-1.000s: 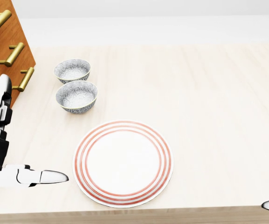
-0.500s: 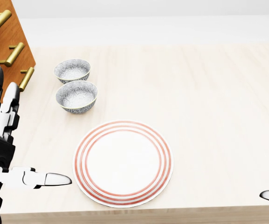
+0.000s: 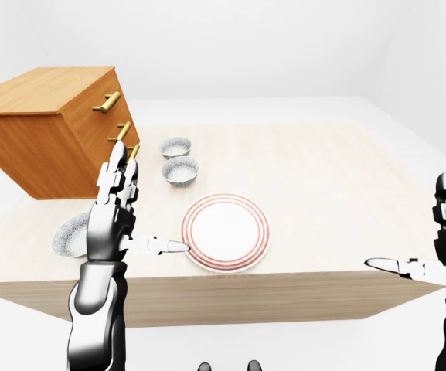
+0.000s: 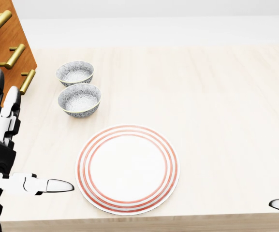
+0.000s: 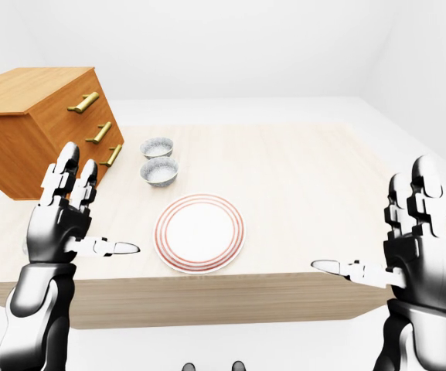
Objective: Put the bowl in the middle on the plate.
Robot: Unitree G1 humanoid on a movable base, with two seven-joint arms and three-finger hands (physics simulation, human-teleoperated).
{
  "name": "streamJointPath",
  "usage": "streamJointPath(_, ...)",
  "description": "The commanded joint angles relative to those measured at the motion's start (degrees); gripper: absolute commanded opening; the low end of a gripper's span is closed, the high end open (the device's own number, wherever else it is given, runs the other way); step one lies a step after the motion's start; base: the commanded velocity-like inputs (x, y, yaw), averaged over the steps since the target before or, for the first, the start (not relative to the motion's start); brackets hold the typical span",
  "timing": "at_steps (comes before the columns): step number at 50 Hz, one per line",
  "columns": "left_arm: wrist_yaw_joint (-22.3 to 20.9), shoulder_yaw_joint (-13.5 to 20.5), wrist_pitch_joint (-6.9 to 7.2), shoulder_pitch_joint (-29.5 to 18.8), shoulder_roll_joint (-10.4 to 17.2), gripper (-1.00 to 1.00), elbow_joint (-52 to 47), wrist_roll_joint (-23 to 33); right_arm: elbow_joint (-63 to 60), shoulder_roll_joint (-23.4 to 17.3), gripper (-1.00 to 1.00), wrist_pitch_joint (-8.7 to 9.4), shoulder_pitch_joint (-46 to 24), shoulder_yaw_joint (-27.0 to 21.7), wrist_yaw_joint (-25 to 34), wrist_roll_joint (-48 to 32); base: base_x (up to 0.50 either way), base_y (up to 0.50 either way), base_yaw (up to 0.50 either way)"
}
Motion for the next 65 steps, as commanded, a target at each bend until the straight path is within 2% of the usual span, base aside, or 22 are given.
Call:
streamJointPath(1, -0.32, 0.42, 0.0, 0.0, 0.24, 1.0, 0.49, -0.28, -0.84, 0.7, 1.0, 0.0, 0.91, -1.14, 2.21, 0.95, 0.0, 0.0, 0.0)
streamJointPath(6, -0.54, -0.16, 0.0, 0.21, 0.1, 1.0, 1.53, 0.02, -0.95, 1.05, 1.0, 0.0, 1.77, -1.62, 4.22, 0.98, 0.0, 0.0, 0.0)
streamJointPath(10, -0.22, -0.34, 0.0, -0.25, 0.07, 1.0, 0.3, 0.13, 2.48, -0.27, 1.0, 0.0, -1.14, 1.38, 2.17, 0.25, 0.0, 0.0, 0.0)
streamJointPath(18, -0.52, -0.47, 0.0, 0.17, -0.12, 1.0, 1.67, 0.21, -0.99, -0.77, 1.0, 0.0, -0.98, 1.58, 1.56, 1.62, 0.0, 0.0, 0.0)
streamJointPath(20, -0.87, -1.34, 0.0, 1.85, -0.71, 1.0, 3.12, 0.79, -2.53, -0.92, 1.0, 0.0, -0.74, 1.29, 2.26, 2.58, 0.26, 0.16, 0.0)
streamJointPath(32, -0.58, -2.07, 0.0, 2.07, -1.03, 1.0, 0.82, 1.16, -1.37, -0.7, 1.0, 0.0, -0.78, 1.37, 3.01, 2.03, 0.37, 0.18, 0.0)
streamJointPath(46, -0.92, -1.82, 0.0, 2.09, -0.94, 1.0, 3.18, 1.03, -0.51, -0.45, 1.0, 0.0, -0.31, 2.15, 3.28, 0.68, 0.39, 0.18, 0.0)
streamJointPath(61, -0.88, -1.95, 0.0, 2.06, -0.96, 1.0, 5.51, 1.26, -1.24, -0.26, 1.0, 0.0, -0.42, 2.39, 3.38, -0.5, 0.08, 0.01, 0.0)
streamJointPath(65, -0.56, -2.65, 0.0, 2.41, -0.63, 1.0, 5.59, 3.61, -1.68, -0.21, 1.0, 0.0, -0.58, 2.44, 3.12, -0.75, 0.01, 0.0, 0.0)
